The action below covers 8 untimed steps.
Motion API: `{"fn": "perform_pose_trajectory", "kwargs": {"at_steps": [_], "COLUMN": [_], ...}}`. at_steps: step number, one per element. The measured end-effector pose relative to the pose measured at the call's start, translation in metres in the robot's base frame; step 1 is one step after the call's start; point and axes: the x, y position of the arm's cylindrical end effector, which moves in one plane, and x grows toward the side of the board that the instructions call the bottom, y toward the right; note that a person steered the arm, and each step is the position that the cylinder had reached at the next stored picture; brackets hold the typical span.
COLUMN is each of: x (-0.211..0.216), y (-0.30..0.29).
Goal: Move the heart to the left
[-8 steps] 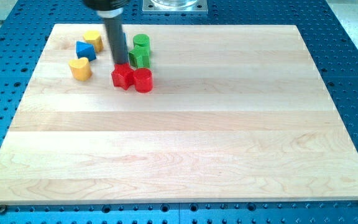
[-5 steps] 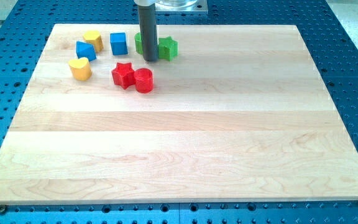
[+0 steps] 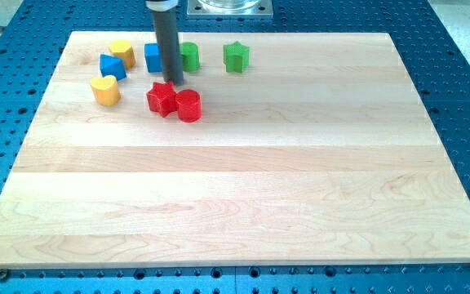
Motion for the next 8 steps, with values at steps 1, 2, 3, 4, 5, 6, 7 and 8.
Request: {"fn": "perform_pose_trajectory", "kwargs": {"at_steps": [1,2,3,4,5,6,7,8], "x": [0.001,0.021,0.057,0.057,0.056,0.056,0.053,0.043], "y": [-0.023,-0.059,-0.067,-0.076,-0.077,-0.088,-0.114,-0.095]}}
